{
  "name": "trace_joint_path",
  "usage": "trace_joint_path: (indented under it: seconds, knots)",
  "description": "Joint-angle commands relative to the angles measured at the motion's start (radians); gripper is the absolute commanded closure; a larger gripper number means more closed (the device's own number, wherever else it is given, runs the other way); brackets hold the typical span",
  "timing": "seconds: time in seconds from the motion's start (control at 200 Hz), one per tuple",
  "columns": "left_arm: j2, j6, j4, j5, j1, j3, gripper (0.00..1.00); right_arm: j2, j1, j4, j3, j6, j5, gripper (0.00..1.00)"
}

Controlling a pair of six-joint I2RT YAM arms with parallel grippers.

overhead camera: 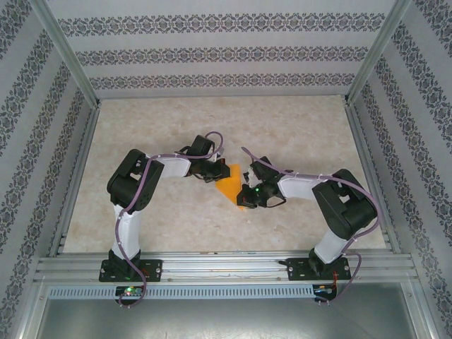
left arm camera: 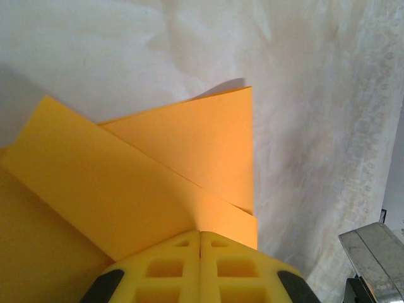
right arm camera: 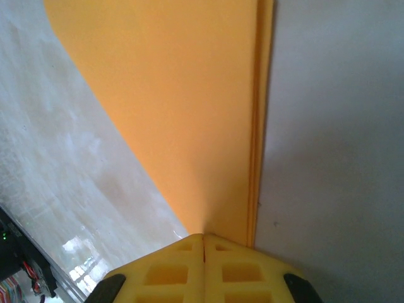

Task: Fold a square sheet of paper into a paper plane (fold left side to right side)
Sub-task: Fourth fold the wing at the center of the table.

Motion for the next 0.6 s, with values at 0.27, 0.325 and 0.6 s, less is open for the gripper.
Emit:
trace_joint_path:
  seconds: [0.27, 0.325, 0.6]
  knots:
    - [0.030, 0.016, -0.061, -0.071, 0.007, -0.008, 1.00, -0.057, 0.005, -0.195, -0.092, 0.003, 0.052, 1.00]
    - [0.027, 0.011, -0.052, -0.065, 0.008, -0.007, 1.00, -0.074, 0.003, -0.206, -0.095, -0.002, 0.051, 1.00]
    - [-0.033, -0.055, 0.027, 0.018, 0.002, 0.046, 0.89, -0.241, -0.072, -0.286, -0.045, -0.120, 0.049, 0.87]
